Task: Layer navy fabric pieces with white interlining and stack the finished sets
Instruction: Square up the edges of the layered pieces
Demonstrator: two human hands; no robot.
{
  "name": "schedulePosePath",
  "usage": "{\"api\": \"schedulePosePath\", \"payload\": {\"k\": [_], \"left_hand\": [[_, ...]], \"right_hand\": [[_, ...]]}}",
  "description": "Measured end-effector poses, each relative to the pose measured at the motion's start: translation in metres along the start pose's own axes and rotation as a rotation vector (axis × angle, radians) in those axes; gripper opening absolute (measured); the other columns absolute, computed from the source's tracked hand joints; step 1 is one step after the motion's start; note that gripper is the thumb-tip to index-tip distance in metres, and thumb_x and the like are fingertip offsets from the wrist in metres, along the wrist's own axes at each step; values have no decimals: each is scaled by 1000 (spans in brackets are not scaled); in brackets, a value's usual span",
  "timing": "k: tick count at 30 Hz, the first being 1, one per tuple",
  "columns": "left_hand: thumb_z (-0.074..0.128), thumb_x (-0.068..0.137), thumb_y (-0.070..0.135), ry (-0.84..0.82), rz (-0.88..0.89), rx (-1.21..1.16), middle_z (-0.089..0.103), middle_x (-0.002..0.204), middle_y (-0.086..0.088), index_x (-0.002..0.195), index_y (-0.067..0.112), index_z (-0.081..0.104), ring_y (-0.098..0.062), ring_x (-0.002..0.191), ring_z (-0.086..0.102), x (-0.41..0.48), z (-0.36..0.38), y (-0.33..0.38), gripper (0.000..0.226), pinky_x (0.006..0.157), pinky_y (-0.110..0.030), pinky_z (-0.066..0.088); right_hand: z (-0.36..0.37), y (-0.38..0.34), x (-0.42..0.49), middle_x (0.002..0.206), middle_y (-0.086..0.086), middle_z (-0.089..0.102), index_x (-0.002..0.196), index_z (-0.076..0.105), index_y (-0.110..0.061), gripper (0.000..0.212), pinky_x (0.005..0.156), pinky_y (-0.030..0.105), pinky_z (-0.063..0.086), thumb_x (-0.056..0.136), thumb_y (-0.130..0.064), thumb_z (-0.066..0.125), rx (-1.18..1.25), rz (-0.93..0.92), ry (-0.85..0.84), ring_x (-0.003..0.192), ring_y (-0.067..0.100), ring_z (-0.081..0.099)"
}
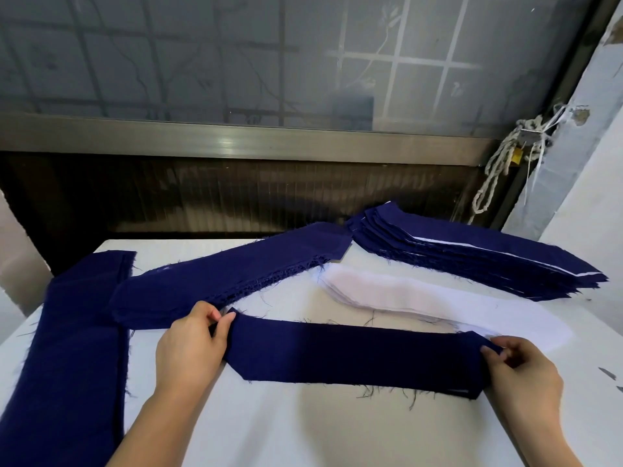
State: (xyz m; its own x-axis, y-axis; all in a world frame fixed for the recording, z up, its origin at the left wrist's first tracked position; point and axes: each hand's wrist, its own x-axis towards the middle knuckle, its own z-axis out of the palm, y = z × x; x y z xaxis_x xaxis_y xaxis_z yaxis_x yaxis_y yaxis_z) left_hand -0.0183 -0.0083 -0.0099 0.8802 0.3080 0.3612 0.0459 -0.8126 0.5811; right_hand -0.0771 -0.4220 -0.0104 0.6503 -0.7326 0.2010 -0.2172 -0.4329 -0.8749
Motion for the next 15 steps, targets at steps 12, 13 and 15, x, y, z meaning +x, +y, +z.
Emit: {"api": "schedulePosePath", "payload": {"k": [12, 13, 15], "left_hand": [[53, 88, 64, 4, -56, 330, 53, 67, 5, 80, 17, 56, -21, 58, 52, -5, -4, 2, 48, 50, -29, 36], [52, 87, 67, -6, -42, 345, 52, 68, 6, 80, 18, 57, -20, 58, 52, -6, -3, 4, 49, 50, -29, 35], [52, 86, 68, -35, 4, 366, 53, 74, 8, 83, 22, 58, -18, 61, 52, -8, 1, 8, 46, 51, -29, 34]], "right_hand": [[-2, -9, -3, 101, 21, 57, 92, 69, -11, 36, 83, 44, 42, 81, -44, 62, -584, 9, 17, 95, 41, 52], [0, -10, -3, 98, 20, 57, 90, 70, -11, 34, 82, 43, 43, 83, -44, 63, -614, -13, -7, 93, 41, 53], [2, -13, -4, 93, 15, 57, 87, 67, -11, 32, 78, 41, 44, 84, -43, 65, -628, -83, -81, 89, 39, 55]]}}
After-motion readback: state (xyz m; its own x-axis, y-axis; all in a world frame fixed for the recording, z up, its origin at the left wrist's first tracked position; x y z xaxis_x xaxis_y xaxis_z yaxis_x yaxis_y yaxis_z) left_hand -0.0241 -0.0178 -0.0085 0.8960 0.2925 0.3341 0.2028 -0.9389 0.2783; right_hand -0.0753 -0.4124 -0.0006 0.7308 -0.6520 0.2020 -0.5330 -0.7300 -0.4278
